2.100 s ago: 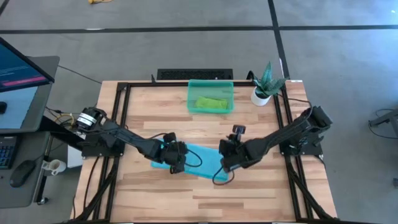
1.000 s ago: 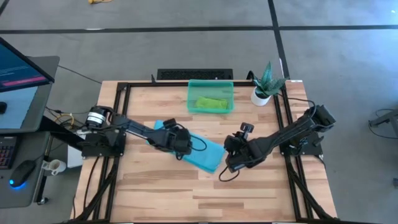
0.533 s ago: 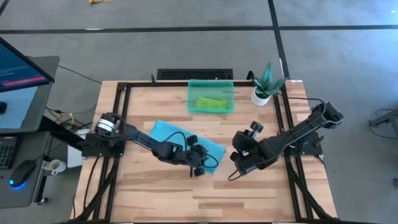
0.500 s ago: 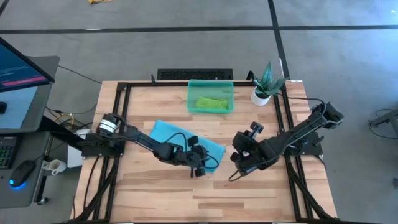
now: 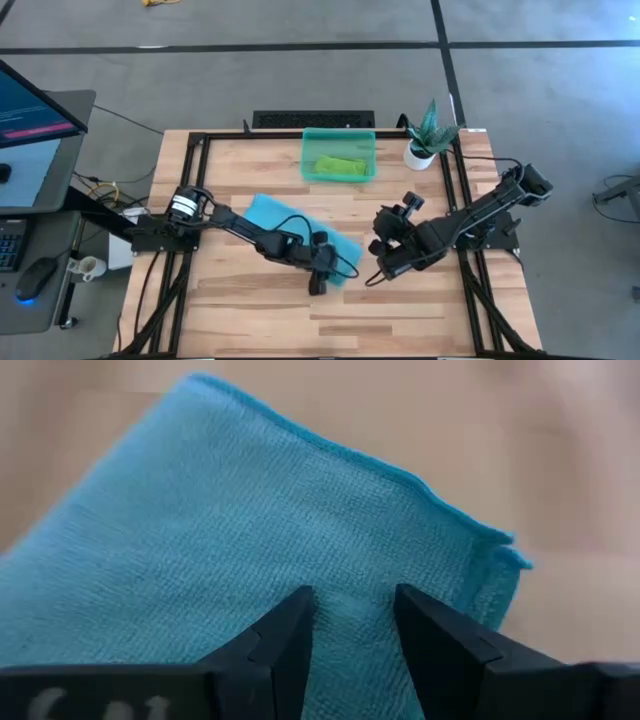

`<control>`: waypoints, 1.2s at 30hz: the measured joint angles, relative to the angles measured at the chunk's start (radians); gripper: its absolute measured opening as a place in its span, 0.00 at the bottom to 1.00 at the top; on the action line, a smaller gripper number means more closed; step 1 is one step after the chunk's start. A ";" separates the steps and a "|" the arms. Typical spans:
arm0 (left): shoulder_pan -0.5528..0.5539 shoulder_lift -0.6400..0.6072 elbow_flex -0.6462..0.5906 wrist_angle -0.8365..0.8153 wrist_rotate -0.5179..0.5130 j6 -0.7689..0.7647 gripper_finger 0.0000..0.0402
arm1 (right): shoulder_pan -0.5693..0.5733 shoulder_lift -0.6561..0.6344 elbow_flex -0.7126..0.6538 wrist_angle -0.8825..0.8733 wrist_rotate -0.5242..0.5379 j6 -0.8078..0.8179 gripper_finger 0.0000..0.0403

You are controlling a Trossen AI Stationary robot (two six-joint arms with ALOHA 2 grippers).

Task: Roll microfiber towels into tight, uniform cylinder then place into a basket
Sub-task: Fold the blue microfiber cloth

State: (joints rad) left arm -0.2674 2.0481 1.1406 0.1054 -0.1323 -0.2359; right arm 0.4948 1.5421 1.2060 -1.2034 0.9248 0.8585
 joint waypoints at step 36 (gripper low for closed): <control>-0.314 -0.007 0.324 -1.525 -0.532 -0.596 0.16 | -0.026 0.000 -0.001 0.026 0.020 0.006 0.29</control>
State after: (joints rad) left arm -0.5817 2.0411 1.4649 -1.4191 -0.6642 -0.8323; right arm 0.4686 1.5421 1.2053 -1.1773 0.9443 0.8650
